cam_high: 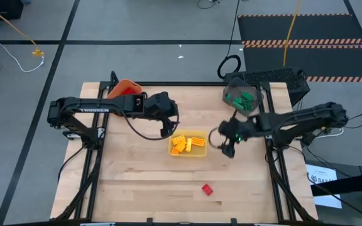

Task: Sort & place blocks by color
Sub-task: Put the red 4-stud game piece into the orange bin

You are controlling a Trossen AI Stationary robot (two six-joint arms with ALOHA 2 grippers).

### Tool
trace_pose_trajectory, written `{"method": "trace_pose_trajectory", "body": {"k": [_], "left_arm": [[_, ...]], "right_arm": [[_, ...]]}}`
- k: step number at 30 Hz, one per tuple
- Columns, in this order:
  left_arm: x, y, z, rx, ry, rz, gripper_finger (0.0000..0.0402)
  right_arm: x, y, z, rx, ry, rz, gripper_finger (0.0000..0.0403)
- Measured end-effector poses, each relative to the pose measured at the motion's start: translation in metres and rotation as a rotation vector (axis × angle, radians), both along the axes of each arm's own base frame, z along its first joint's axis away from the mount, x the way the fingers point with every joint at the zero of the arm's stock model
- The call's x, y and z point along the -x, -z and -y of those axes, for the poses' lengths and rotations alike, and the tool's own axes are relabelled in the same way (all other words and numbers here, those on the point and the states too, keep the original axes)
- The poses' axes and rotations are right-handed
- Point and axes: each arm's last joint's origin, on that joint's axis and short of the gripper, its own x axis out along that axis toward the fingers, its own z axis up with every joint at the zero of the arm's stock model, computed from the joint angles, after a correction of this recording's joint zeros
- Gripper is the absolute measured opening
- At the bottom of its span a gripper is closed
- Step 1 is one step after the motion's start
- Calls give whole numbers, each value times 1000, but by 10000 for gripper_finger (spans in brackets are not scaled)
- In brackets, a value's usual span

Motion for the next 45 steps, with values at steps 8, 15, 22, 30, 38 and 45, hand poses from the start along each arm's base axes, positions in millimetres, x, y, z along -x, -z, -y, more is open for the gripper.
{"method": "trace_pose_trajectory", "body": {"k": [8, 15, 22, 30, 38, 45], "left_arm": [[-3, 13, 7, 30, 6, 21, 273], [-4, 24, 28, 74, 59, 17, 274], [-3, 24, 56, 112, 110, 21, 274], [-1, 23, 84, 121, 152, 35, 273], [1, 24, 97, 124, 144, 44, 273], [1, 30, 98, 127, 143, 51, 273]], "right_arm": [[-21, 38, -60, -84, -54, -116, 329], [-38, 75, -106, -125, -110, -132, 329], [-43, 87, -141, -176, -189, -41, 329], [-38, 95, -162, -70, -274, 33, 329], [-35, 115, -174, 95, -434, 24, 329], [-40, 117, -176, 182, -501, 79, 329]]}}
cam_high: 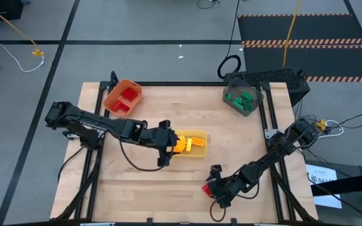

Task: Sort & place blocks by color
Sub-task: Put the red 4-stud game piece into the orange bin

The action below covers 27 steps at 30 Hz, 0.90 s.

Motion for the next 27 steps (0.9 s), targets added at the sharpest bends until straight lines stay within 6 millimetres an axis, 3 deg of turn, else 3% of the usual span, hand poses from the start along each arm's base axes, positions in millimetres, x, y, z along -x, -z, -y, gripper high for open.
{"method": "trace_pose_trajectory", "body": {"k": [12, 22, 27], "left_arm": [[-1, 0, -3, 10, -20, 1, 273], [0, 0, -1, 19, -21, -1, 274], [0, 0, -1, 19, -21, -2, 274]], "right_arm": [[0, 1, 1, 90, -74, 22, 329], [-3, 15, -2, 108, -87, -1, 328], [-3, 15, -2, 113, -93, 4, 294]]}}
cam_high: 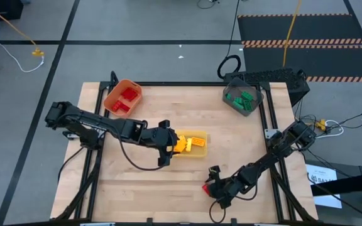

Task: Sort & place blocks by color
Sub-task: Put the red 4-stud game piece into the orange bin

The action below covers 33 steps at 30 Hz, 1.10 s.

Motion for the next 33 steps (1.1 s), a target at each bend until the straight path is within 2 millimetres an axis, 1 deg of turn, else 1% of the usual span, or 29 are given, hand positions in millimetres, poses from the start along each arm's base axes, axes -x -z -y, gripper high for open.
{"method": "trace_pose_trajectory", "body": {"k": [2, 8, 9, 10, 18, 23, 26, 33], "left_arm": [[0, 0, 0, 0, 0, 0, 274], [0, 0, 0, 0, 0, 0, 273], [0, 0, 0, 0, 0, 0, 273], [0, 0, 0, 0, 0, 0, 274], [0, 0, 0, -4, 4, -1, 274], [0, 0, 0, -6, 6, -1, 274], [0, 0, 0, -7, 6, -2, 274], [0, 0, 0, -9, 8, -2, 273]], "right_arm": [[0, 0, 0, 2, -3, -2, 260], [-1, -1, 0, 0, -18, 6, 131], [-1, -1, -1, -7, -20, 4, 114], [-1, -1, -1, -6, -19, 8, 105], [-5, -4, -1, 12, -13, 68, 104], [-4, -13, 6, 57, -7, 99, 104], [-4, -28, 8, 68, -4, 160, 104], [3, -77, 18, 138, 6, 351, 104]]}}
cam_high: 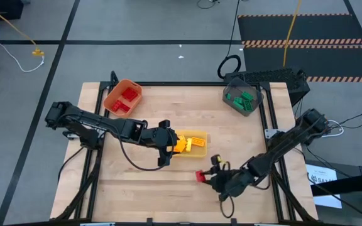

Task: Sort & place blocks by color
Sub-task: Put the red 4-stud game piece into the orange bin

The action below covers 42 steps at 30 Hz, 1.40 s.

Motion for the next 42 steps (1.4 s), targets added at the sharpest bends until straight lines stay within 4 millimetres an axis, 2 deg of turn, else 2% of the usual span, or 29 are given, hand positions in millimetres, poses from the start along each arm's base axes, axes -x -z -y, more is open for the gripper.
{"method": "trace_pose_trajectory", "body": {"k": [4, 8, 11, 18, 26, 32, 37, 42], "left_arm": [[0, 0, 0, -18, 17, 3, 273], [1, 0, -2, -95, -20, -2, 274], [0, 0, -3, -152, -31, 2, 273], [-3, -2, 21, -462, 201, 53, 273], [-11, 7, 35, -774, 297, 22, 273], [-26, 29, 48, -1033, 400, -27, 273], [-41, 45, 58, -1178, 424, -39, 274], [-48, 53, 63, -1247, 389, -43, 274]], "right_arm": [[6, -28, 10, 111, 31, 114, 104], [4, -45, 29, 171, 80, 167, 104], [-2, -48, 42, 186, 121, 167, 104], [-12, -48, 63, 238, 168, 156, 104], [-15, -52, 67, 221, 187, 191, 104], [-16, -54, 66, 204, 180, 204, 104], [-17, -54, 65, 176, 148, 210, 104], [-16, -54, 65, 157, 159, 209, 104]]}}
